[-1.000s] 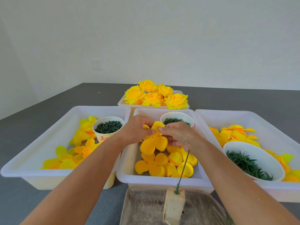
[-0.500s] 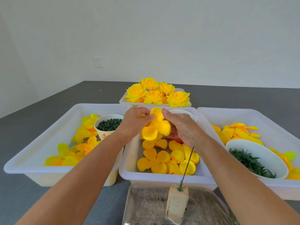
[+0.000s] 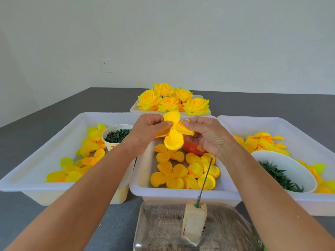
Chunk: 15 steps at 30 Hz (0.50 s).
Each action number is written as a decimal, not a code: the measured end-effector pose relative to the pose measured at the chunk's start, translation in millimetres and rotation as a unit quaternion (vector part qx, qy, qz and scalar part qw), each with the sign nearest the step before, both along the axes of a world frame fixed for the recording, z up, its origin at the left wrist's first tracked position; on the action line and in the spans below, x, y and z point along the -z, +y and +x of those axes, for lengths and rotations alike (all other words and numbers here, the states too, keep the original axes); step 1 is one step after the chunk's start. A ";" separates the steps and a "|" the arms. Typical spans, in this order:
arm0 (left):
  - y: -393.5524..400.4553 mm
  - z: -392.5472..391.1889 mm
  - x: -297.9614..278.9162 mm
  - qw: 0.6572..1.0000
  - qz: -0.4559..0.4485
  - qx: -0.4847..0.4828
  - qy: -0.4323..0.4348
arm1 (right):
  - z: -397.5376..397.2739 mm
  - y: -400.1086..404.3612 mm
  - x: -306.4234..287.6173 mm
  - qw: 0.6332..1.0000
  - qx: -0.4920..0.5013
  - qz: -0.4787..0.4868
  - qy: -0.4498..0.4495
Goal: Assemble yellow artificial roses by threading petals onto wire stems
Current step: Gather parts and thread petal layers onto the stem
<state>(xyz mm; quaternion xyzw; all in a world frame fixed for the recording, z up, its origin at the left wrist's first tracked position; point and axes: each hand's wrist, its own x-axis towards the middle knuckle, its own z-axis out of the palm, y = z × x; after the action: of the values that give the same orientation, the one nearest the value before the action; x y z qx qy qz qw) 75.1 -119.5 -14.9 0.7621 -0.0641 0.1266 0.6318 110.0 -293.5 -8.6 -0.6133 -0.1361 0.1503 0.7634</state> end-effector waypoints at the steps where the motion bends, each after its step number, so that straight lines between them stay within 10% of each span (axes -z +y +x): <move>1: 1.1 1.1 0.2 1.000 -0.007 -0.007 -0.007 | -0.2 -0.7 -0.2 1.000 0.010 -0.014 0.000; 15: 0.1 1.5 3.7 0.999 -0.018 0.036 0.017 | -4.3 -0.8 3.6 0.987 0.043 -0.153 -0.029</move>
<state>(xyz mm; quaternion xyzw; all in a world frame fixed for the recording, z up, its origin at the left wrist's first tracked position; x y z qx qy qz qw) 76.7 -119.5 -18.6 0.7496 -0.0787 0.0921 0.6507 105.7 -294.3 -12.3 -0.7319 -0.1073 0.1188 0.6624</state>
